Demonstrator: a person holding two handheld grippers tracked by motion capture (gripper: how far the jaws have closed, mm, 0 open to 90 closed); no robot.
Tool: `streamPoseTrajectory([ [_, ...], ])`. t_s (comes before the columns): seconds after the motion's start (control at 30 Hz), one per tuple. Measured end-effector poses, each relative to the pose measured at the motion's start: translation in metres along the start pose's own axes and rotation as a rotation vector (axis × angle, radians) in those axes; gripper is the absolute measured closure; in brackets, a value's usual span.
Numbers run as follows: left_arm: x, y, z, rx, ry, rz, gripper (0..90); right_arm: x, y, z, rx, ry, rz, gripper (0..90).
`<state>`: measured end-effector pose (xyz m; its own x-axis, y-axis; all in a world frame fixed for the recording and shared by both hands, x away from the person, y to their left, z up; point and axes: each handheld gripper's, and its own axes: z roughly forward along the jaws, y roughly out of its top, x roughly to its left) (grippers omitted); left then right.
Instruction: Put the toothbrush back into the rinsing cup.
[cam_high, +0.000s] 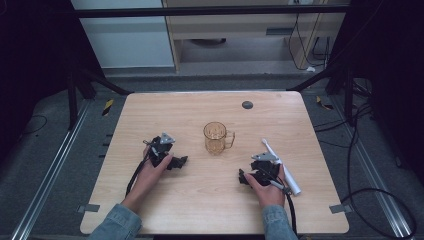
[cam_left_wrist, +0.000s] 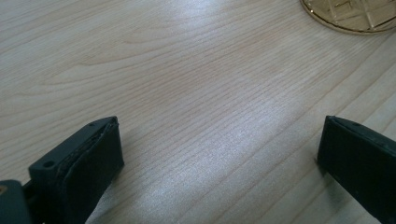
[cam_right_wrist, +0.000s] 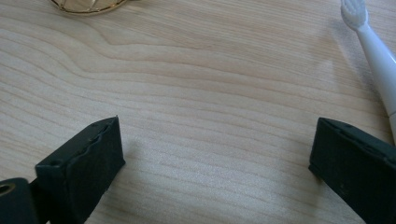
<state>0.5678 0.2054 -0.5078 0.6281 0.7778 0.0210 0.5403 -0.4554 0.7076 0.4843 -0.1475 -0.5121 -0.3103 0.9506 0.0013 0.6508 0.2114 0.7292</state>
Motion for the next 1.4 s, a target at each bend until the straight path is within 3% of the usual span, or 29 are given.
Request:
streamPoseTrajectory([
  [0.13, 0.0, 0.0, 0.0, 0.0, 0.0, 0.0, 0.0, -0.001, 0.002, -0.009, 0.013, 0.022, -0.013, 9.6],
  [0.23, 0.0, 0.0, 0.0, -0.001, 0.0, -0.001, 0.0, -0.002, 0.003, -0.016, 0.008, 0.008, -0.022, 10.8],
  [0.3, 0.0, 0.0, 0.0, -0.002, 0.0, -0.002, 0.0, -0.007, 0.007, -0.03, 0.033, -0.028, -0.046, 12.5],
  [0.43, 0.0, 0.0, 0.0, -0.002, 0.0, -0.002, 0.0, -0.014, 0.01, -0.043, 0.059, -0.056, -0.051, 15.0],
  [0.7, 0.0, -0.001, -0.001, -0.002, -0.004, 0.002, 0.0, -0.034, 0.019, -0.076, 0.145, -0.124, -0.009, 23.2],
  [0.73, 0.0, -0.001, -0.001, -0.002, -0.004, 0.003, 0.0, -0.042, 0.022, -0.083, 0.171, -0.145, 0.003, 23.1],
  [0.93, 0.0, 0.0, 0.0, -0.002, 0.0, -0.001, 0.0, -0.058, 0.033, -0.089, 0.228, -0.155, 0.054, 23.3],
  [1.07, 0.001, 0.001, 0.001, -0.001, 0.0, -0.001, 0.0, -0.062, 0.042, -0.084, 0.251, -0.16, 0.069, 26.7],
  [1.4, 0.001, 0.002, 0.002, -0.002, 0.002, -0.003, 0.0, -0.069, 0.057, -0.059, 0.326, -0.127, 0.038, 41.9],
])
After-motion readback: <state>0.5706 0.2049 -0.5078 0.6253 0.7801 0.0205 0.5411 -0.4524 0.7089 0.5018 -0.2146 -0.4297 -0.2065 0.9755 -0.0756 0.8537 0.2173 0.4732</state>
